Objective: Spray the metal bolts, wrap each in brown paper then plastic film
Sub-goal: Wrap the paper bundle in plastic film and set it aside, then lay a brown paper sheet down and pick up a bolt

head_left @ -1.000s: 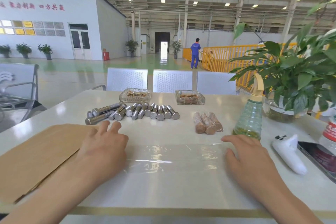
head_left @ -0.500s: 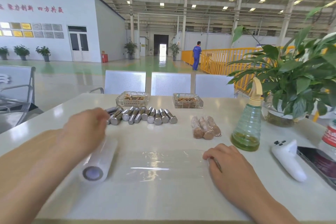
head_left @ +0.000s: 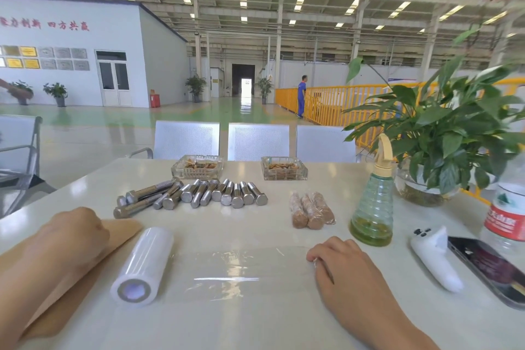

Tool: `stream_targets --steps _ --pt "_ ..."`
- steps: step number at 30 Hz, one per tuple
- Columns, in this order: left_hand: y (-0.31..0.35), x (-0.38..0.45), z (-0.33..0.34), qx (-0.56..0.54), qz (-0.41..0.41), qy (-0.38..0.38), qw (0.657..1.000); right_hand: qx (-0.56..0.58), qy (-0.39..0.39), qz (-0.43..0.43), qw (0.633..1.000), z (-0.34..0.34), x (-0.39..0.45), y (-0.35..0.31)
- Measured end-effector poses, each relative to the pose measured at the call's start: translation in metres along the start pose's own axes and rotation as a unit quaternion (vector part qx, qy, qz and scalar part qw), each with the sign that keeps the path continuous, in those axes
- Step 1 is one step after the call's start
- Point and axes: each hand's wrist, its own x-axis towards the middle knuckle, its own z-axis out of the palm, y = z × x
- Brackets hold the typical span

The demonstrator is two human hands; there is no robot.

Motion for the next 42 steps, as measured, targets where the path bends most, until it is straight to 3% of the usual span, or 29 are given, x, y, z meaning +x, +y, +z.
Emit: stream_targets --steps 2,9,14,25,33,35,37,42 --pt "0.005 0.002 -0.003 0.008 -0.011 0.023 1.0 0.0 0.001 0.0 1.0 0.0 0.001 -0.001" --pt "0.019 -0.008 0.008 0.115 0.032 -0.009 0.993 0.007 0.001 -0.002 1.0 0.0 0.002 0.001" --pt "0.008 0.0 0.012 0.037 0.022 0.003 0.999 0.013 0.005 0.001 1.0 0.0 0.001 0.001" --pt "-0.005 0.004 0.019 0.023 0.028 0.01 0.999 0.017 0.007 0.004 1.0 0.0 0.001 0.001" --pt "0.032 -0.042 -0.013 -0.075 0.004 0.105 0.992 0.01 0.008 0.007 1.0 0.0 0.0 0.001" --pt "0.056 -0.064 -0.028 -0.104 0.062 0.165 0.979 0.011 0.008 0.007 1.0 0.001 0.001 0.001" --pt "0.093 -0.088 -0.044 -0.159 0.173 0.16 0.959 0.011 0.007 0.01 1.0 0.001 0.001 0.002" --pt "0.166 -0.148 -0.049 -0.167 0.421 -0.032 0.891 0.022 0.004 0.008 1.0 0.002 0.0 0.004"
